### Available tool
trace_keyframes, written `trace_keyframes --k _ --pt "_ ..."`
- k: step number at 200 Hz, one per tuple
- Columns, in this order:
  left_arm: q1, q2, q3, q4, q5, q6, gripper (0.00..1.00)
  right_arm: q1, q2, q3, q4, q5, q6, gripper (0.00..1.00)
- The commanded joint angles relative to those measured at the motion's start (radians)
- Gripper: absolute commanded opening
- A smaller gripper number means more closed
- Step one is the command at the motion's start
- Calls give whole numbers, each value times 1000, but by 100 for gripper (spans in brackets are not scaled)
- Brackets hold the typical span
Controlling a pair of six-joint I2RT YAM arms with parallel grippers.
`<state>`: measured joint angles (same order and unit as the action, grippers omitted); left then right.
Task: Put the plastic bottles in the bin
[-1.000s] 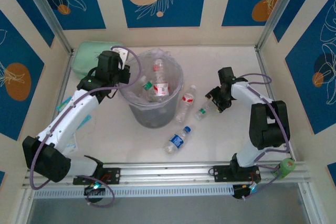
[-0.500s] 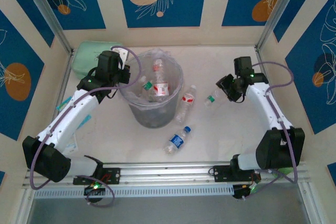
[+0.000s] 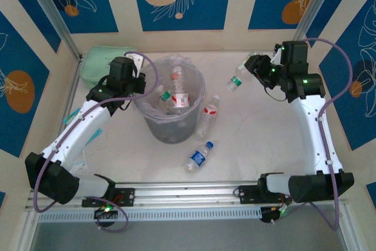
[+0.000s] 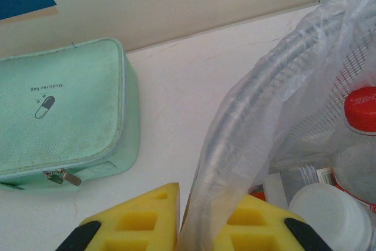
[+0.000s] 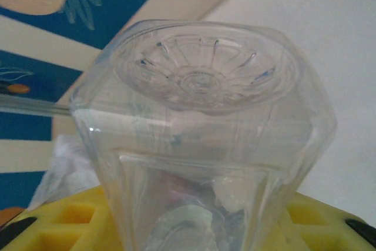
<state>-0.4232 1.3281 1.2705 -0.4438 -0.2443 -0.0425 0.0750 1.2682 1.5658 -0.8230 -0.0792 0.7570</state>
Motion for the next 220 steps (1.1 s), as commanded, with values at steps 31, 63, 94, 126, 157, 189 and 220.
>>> trace_keyframes --k 31,63,94,126,157,189,220 --pt "-25 46 -44 -81 11 10 0 165 45 163 11 -33 -86 6" --pt "-26 42 -43 -81 14 9 0 366 70 203 45 95 -231 3" --pt "-26 37 -42 -81 14 9 0 460 153 292 -19 133 -267 0" --pt "-26 31 -43 -81 13 9 0 552 257 379 -101 227 -300 0" --pt "-28 28 -43 -81 12 10 0 610 372 476 -222 287 -322 0" --pt "-28 25 -42 -81 11 11 0 645 473 546 -345 328 -324 0" --pt "-28 26 -43 -81 13 10 0 657 496 486 -340 325 -285 0"
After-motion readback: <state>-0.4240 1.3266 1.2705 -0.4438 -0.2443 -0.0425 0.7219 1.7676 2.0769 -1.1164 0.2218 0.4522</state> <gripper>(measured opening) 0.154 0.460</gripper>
